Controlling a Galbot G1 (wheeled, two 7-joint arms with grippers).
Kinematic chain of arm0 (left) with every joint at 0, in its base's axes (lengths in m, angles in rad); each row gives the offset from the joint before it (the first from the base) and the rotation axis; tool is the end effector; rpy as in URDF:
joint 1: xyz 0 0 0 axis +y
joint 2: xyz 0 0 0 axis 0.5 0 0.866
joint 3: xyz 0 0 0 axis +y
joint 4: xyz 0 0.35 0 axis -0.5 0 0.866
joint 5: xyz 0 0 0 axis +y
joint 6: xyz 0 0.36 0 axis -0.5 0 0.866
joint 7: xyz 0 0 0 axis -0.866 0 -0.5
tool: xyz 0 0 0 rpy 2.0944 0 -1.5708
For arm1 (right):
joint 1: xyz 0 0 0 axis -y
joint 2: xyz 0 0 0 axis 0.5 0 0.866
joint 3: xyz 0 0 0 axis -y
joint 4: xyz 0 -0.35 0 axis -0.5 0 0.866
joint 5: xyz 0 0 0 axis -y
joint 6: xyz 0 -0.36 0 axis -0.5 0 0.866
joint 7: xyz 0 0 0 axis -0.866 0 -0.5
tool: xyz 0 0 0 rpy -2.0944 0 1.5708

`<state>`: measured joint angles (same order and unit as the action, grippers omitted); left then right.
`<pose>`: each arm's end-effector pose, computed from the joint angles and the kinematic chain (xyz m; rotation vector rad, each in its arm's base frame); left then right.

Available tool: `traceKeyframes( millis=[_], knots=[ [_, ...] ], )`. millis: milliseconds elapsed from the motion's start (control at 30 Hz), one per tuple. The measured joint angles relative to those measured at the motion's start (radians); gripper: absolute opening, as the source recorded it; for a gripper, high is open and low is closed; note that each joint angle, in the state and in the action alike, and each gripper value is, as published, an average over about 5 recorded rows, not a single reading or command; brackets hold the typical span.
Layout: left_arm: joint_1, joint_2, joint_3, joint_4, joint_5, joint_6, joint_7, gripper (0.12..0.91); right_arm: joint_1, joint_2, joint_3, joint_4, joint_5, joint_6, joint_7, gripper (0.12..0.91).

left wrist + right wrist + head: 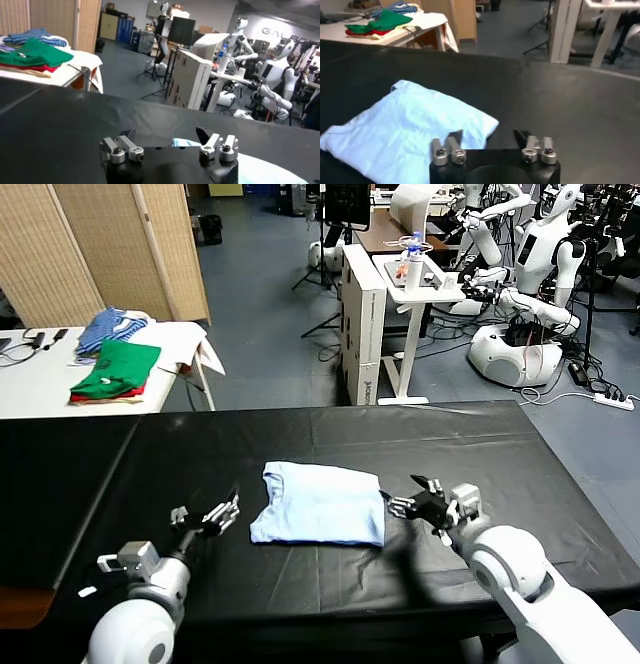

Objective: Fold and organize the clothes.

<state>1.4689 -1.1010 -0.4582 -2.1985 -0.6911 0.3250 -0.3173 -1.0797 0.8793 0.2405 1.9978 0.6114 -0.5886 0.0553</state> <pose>0.2112 0.0458 -0.2396 -0.0993 -2.8473 0.3003 0.3075 -0.0576 -0.2232 0.5521 -2.6433 0.2205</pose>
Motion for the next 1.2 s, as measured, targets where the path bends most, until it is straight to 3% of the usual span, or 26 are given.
traceKeyframes(
  millis=[133,333,667,933,1200],
  knots=[
    [0.029,0.031,-0.005,-0.021,-0.010,0.007,-0.022,0.907,-0.085,-0.002,0.053,0.044,-0.050,0.085,0.036,0.906],
    [0.117,0.061,-0.043,-0.077,0.008,0.009,-0.033,0.907,-0.304,0.020,0.181,0.132,-0.147,0.242,0.047,0.907],
    [0.313,0.043,-0.116,-0.164,0.053,-0.007,-0.028,0.907,-0.724,0.126,0.355,0.280,-0.269,0.464,0.099,0.907],
    [0.423,0.035,-0.143,-0.205,0.077,-0.023,-0.031,0.907,-0.971,0.200,0.384,0.369,-0.312,0.510,0.152,0.907],
    [0.488,0.018,-0.147,-0.216,0.103,-0.015,-0.031,0.907,-1.088,0.236,0.369,0.406,-0.318,0.520,0.215,0.907]
  ],
)
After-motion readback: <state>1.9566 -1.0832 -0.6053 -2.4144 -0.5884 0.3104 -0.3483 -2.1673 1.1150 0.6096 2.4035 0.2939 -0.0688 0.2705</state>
